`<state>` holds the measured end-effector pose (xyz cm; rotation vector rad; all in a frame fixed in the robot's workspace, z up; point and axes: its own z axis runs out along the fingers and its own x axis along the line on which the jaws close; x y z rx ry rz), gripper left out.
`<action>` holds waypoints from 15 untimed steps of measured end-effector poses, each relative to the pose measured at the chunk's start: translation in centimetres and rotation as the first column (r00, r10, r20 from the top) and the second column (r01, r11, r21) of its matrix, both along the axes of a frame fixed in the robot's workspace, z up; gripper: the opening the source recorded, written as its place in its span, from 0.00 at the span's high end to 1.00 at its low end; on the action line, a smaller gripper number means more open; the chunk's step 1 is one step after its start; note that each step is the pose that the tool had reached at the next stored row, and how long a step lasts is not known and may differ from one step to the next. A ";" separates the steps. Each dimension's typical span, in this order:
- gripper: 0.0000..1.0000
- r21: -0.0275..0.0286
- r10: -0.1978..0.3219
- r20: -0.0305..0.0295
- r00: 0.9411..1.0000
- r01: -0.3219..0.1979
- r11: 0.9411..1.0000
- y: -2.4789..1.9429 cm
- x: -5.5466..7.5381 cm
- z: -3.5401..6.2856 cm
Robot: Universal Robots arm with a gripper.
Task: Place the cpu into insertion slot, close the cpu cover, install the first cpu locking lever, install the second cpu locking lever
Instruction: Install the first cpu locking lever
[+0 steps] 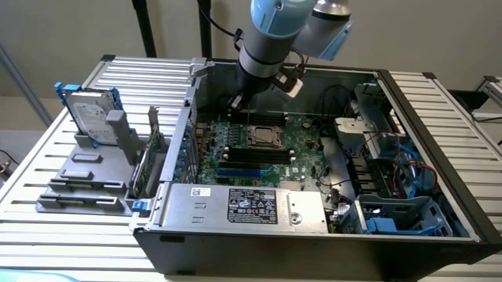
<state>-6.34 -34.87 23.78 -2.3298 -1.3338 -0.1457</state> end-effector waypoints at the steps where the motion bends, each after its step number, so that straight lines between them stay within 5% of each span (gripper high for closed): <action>1: 0.89 0.000 0.000 0.000 1.000 0.000 1.000 0.00 0.3 0.00; 6: 0.89 0.001 -0.003 0.000 1.000 0.003 1.000 -0.02 1.9 -0.05; 15: 0.89 -0.003 -0.006 0.003 1.000 0.006 1.000 -0.03 1.9 -0.66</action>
